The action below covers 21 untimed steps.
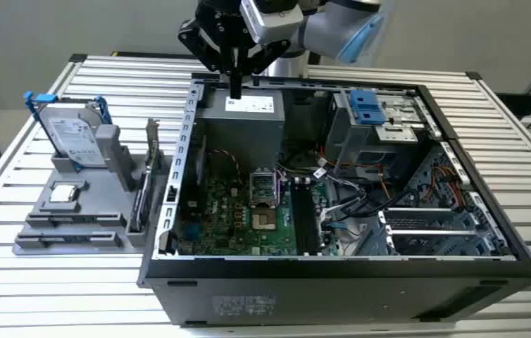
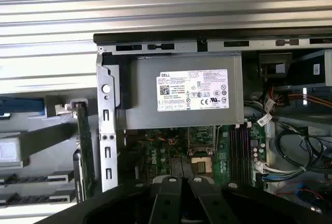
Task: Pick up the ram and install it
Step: 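Reach for the ram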
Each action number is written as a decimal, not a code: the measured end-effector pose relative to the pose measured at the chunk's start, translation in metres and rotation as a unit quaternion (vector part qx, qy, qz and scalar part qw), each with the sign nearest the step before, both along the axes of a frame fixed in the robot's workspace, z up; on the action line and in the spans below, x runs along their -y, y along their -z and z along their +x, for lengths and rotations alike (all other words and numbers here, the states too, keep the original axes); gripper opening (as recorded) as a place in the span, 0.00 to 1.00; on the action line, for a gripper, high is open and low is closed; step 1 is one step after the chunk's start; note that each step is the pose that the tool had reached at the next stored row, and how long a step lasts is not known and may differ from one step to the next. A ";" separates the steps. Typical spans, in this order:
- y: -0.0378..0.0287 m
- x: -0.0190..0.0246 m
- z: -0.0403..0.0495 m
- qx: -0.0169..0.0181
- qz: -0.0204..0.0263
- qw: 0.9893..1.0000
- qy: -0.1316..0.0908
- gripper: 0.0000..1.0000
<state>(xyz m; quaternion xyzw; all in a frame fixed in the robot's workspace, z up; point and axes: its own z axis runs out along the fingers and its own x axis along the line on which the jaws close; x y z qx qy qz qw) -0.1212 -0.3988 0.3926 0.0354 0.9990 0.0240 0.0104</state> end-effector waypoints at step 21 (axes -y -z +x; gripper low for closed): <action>0.0000 0.0000 -0.0126 0.000 0.000 1.000 0.000 0.00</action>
